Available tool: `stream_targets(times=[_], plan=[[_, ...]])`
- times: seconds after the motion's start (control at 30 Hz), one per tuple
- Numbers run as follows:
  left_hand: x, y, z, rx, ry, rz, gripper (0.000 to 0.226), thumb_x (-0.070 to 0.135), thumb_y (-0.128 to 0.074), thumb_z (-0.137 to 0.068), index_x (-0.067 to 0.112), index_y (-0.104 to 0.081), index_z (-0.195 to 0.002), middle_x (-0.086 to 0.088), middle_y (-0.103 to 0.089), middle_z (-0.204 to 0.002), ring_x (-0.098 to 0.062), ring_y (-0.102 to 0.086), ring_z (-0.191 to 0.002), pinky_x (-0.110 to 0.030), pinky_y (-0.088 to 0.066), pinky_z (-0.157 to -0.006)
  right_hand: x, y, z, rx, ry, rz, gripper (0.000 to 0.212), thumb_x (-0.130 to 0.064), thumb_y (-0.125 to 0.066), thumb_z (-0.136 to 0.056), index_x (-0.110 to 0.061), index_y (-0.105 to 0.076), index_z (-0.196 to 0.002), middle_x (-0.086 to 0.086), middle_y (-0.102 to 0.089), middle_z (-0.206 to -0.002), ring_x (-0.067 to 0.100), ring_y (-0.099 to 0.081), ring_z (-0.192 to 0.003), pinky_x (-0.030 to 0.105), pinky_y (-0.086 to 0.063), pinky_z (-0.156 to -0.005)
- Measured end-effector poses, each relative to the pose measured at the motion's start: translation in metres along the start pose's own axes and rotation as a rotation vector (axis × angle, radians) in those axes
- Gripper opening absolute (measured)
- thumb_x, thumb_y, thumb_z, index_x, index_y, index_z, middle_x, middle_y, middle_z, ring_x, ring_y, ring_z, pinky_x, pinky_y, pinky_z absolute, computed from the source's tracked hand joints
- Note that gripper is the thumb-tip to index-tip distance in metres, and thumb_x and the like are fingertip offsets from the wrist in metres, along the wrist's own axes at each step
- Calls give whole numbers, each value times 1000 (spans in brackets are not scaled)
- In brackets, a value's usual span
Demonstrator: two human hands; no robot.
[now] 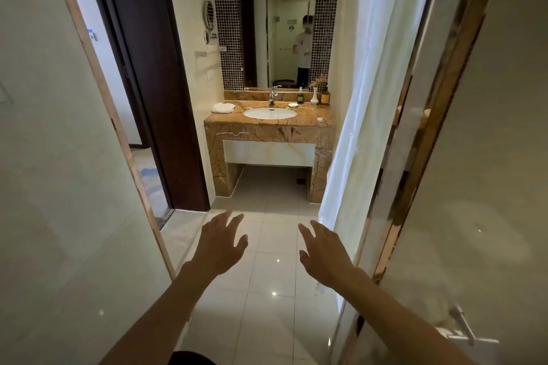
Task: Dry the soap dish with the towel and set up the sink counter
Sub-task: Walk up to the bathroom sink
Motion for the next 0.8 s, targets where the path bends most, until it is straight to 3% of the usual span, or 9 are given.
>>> stream_targets(times=[0.8], plan=[[-29,-48,-138,-56,144,-46,58,45,-40,-94,22,-31,-146,-8,-27,-157,-26,-23,-143,-43,-19,-116,45,-59,-186,-39,141,-19,56,-32,-47,-96,-17,-27,-145,15,-30,-153,31,-28,-142,41,-24,-115]])
Point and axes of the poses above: each hand's wrist, its own z-axis away from the middle knuckle, its own y-axis out of the back of the hand, x = y × z, the point moved 9 cm from there along -z, towards the middle knuckle
